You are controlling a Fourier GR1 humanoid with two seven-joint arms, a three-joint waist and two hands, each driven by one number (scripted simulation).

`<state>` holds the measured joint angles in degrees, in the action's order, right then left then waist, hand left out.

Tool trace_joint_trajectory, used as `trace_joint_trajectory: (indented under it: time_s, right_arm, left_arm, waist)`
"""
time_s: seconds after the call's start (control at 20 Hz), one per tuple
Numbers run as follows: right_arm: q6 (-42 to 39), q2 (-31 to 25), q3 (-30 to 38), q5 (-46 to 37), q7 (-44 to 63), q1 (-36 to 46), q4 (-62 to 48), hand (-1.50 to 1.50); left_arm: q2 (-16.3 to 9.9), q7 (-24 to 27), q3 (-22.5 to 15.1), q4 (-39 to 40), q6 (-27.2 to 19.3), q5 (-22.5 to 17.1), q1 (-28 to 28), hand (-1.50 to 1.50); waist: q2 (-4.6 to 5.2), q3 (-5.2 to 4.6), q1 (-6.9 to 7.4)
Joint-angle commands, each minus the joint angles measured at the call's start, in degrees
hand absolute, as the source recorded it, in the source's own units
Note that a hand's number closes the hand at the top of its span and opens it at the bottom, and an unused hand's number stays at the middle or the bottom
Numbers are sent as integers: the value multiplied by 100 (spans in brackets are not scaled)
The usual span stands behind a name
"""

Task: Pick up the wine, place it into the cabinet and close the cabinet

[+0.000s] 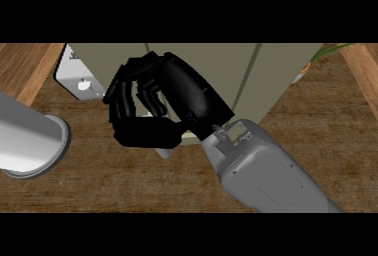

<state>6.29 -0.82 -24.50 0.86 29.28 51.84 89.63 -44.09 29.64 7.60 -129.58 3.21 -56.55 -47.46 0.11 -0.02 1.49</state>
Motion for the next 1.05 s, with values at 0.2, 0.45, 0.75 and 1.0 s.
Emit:
trace_joint_trajectory:
  time_s: [0.2,0.45,0.75,1.0]
  right_arm:
    - [-678,-296,836,106,-959,265,-1272,150]
    - [-1013,-599,1187,151,-1423,543,-1941,150]
    - [-918,-701,1361,49,-1769,771,-2480,150]
    - [-848,-647,1373,-24,-2092,808,-2776,150]
  left_arm:
    - [247,-751,-376,-44,-541,148,887,-150]
    - [474,-803,-1066,308,-812,676,1487,-150]
    - [611,-984,-1246,389,-1275,770,2074,-150]
    - [782,-1033,-1634,445,-1422,1060,2249,-150]
  waist:
    - [11,4,-109]
    - [32,1,-137]
    - [86,0,-201]
    - [78,2,-139]
